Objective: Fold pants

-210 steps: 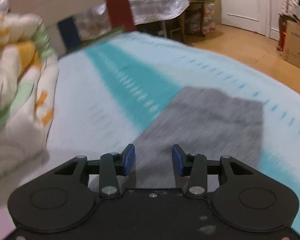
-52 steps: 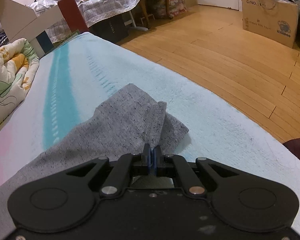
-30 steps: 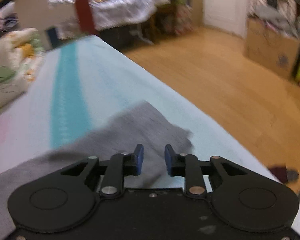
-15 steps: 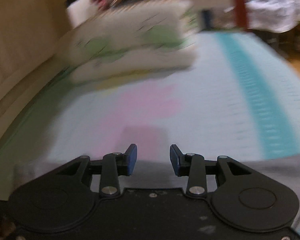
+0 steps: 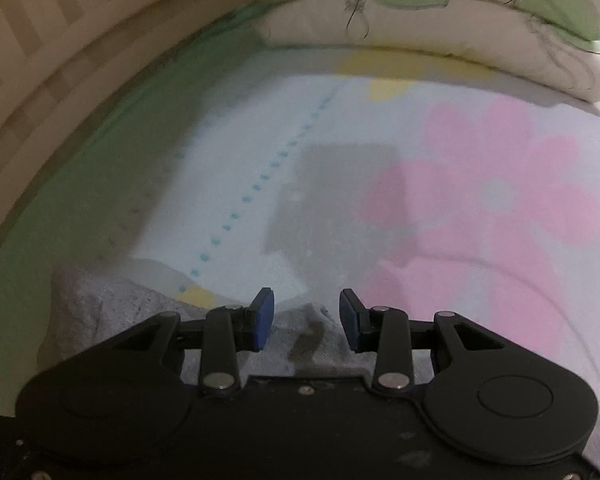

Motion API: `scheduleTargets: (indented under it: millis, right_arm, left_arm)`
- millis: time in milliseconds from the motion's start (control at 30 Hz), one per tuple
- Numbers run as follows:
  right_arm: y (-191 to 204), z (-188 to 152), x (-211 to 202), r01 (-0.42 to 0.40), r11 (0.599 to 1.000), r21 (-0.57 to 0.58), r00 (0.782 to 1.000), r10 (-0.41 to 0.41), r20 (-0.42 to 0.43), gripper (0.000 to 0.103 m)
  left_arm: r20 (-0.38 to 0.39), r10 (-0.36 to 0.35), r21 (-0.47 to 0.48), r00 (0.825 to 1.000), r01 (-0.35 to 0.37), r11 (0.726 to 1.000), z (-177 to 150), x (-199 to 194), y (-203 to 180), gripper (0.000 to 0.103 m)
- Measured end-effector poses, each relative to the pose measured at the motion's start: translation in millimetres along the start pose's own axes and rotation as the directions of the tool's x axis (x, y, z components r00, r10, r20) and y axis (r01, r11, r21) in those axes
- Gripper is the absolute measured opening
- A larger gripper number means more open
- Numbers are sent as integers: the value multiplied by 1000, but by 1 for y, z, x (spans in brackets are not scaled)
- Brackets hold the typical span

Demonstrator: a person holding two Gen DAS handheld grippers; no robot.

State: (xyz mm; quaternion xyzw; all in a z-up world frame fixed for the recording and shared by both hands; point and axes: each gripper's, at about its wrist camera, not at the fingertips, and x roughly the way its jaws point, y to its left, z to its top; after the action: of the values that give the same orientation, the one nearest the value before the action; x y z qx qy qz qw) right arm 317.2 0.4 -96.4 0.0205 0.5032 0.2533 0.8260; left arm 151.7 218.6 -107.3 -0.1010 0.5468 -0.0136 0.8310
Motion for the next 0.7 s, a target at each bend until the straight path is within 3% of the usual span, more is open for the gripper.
scheduleTargets:
  millis: [267, 467, 600, 700]
  right_arm:
    - [-3, -3, 28, -12, 1000, -28, 996, 10, -87, 36]
    - [-2, 4, 46, 1, 998, -55, 994, -7, -110, 18]
    - [-5, 2, 53, -34, 998, -59, 987, 24, -158, 6]
    - [1, -1, 47, -58, 994, -93, 987, 44, -152, 3]
  left_arm:
    - [16, 13, 27, 1000, -13, 1000, 0, 2, -5, 36]
    - [11, -4, 16, 1000, 4, 1000, -1, 1, -3, 36]
    - [12, -11, 11, 1000, 11, 1000, 0, 0, -1, 36]
    - [17, -13, 9, 1000, 13, 1000, -1, 1, -2, 36]
